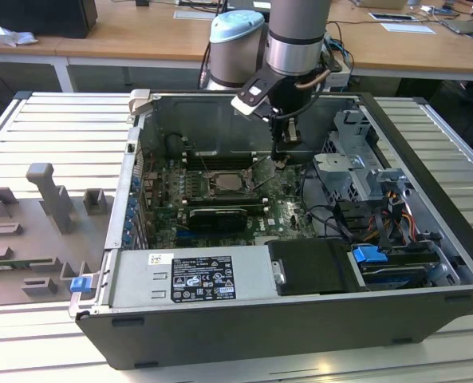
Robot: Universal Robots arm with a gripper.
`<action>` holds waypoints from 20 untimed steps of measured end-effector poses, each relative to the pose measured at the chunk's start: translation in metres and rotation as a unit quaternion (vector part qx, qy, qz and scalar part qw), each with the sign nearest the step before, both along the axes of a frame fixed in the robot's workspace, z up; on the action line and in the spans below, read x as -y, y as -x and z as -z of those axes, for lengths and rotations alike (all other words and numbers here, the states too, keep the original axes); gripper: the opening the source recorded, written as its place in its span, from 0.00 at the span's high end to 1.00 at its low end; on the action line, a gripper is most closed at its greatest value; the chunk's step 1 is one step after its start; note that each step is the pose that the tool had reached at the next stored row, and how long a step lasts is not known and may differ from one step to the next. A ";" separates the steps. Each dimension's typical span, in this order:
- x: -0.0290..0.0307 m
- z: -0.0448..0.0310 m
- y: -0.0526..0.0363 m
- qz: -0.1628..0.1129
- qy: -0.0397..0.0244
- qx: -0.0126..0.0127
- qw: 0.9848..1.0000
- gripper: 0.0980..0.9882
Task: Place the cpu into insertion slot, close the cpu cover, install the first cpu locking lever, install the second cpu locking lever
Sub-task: 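Close the cpu cover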
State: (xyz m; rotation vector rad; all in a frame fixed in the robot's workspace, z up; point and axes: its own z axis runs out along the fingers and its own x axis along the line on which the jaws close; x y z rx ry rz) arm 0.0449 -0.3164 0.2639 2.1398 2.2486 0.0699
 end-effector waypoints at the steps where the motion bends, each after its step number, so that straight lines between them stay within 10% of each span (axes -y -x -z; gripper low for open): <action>1: -0.0006 0.0013 -0.0017 0.000 0.000 0.000 1.000 0.99; 8: -0.0038 0.0129 -0.0136 0.000 0.002 -0.004 1.000 0.99; 17: -0.0038 0.0147 -0.0033 0.000 0.002 -0.004 1.000 0.99; 20: -0.0020 0.0146 0.0160 0.000 0.003 -0.004 1.000 0.99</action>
